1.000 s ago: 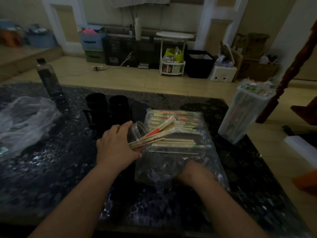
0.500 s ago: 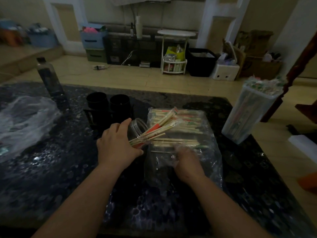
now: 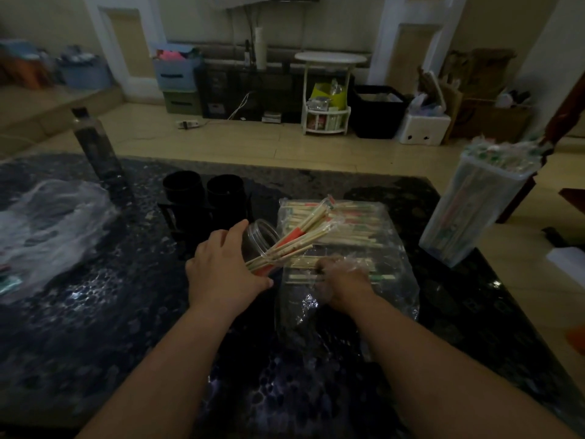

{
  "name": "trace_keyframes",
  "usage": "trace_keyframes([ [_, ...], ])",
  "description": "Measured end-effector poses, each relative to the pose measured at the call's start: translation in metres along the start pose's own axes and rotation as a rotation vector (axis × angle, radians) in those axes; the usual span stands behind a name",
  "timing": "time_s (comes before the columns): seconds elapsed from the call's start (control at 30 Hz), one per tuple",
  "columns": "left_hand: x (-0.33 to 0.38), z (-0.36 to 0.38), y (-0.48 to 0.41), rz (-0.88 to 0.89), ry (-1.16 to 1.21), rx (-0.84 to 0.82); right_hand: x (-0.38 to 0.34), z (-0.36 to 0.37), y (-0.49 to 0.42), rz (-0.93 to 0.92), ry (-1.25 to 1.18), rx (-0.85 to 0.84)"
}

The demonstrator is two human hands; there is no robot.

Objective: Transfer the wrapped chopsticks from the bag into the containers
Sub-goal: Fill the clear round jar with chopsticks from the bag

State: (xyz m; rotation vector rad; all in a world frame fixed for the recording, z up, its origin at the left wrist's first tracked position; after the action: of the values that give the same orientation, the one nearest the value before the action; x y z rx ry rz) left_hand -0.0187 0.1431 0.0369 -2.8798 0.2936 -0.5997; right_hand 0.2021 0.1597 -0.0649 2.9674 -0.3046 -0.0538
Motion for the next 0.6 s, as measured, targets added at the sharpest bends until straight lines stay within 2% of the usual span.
trace_keyframes([
  [0.27,-0.002,0.001,-0.001,-0.007,-0.001,-0.019,-0.007,-0.004,0.001,-0.009,0.088,-0.008],
  [0.4,-0.002,0.001,0.000,-0.004,0.010,-0.023,-0.008,0.002,0.007,0.012,0.109,-0.072],
  [0.6,-0.006,-0.001,0.000,-0.003,0.024,-0.011,0.003,0.010,0.017,-0.025,0.010,-0.147],
])
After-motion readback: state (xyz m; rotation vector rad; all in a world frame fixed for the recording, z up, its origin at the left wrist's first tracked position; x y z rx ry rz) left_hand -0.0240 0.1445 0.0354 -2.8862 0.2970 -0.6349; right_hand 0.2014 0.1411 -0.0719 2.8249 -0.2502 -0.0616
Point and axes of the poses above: each hand's wrist, its own y-axis away from the middle knuckle, its own z-axis out of the palm, x = y × z, the point moved 10 cm from there along -y, towards the middle knuckle, and after that the axes turned 8 degrees about z, right-handed, at the moved point
